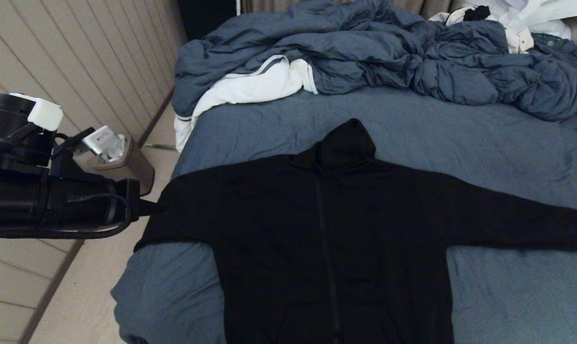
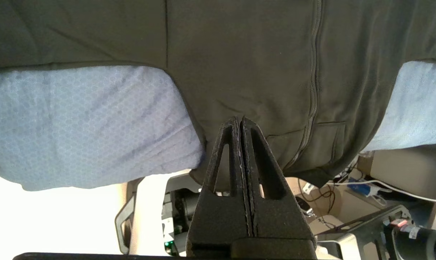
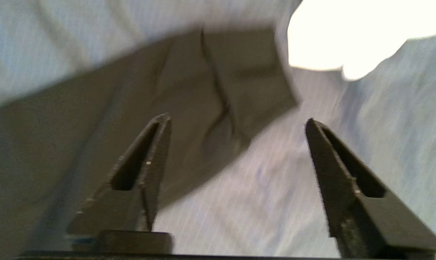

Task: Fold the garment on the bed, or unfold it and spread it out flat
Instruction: Fold the black sweatshirt

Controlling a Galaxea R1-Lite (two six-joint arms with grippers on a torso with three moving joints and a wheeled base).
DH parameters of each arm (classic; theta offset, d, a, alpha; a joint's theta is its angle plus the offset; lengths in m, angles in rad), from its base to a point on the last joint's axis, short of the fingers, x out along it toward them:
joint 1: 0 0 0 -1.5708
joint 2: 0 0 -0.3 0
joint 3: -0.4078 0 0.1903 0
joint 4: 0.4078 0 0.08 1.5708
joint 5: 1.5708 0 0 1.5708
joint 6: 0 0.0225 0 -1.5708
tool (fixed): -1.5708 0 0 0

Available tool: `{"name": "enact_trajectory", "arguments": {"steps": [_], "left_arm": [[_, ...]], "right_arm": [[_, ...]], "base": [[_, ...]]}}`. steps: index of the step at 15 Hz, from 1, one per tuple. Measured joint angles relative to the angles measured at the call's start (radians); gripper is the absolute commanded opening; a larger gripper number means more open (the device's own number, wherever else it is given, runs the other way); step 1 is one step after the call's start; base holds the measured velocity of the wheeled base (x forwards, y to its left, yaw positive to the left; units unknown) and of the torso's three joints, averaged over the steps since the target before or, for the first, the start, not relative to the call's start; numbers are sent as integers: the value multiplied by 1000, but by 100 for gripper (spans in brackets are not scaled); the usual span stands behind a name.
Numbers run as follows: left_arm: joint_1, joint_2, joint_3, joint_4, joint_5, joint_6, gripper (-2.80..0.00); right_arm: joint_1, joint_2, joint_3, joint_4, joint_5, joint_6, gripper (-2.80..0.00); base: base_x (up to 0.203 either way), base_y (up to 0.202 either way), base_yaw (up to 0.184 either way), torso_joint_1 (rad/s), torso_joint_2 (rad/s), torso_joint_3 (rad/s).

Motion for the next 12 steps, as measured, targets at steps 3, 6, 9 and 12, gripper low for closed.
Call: {"name": "enact_trajectory", "arguments": {"steps": [3,6,9,12], "left_arm": [[0,-2,21,-57,24,5,-280],[0,-5,44,-87,45,7,-280],[-1,-5,60,-89,45,7,-280],[-2,-2,61,-86,47,10,-280]], "right_arm": [[21,45,3,-142,-94,-11,0],[52,88,3,-191,-108,-28,0],[76,131,1,-194,-106,-28,0],[91,178,0,-249,-110,-26,0]], "base": [[0,0,0,0,0,0],[0,0,0,0,0,0],[0,0,0,0,0,0],[0,0,0,0,0,0]]}}
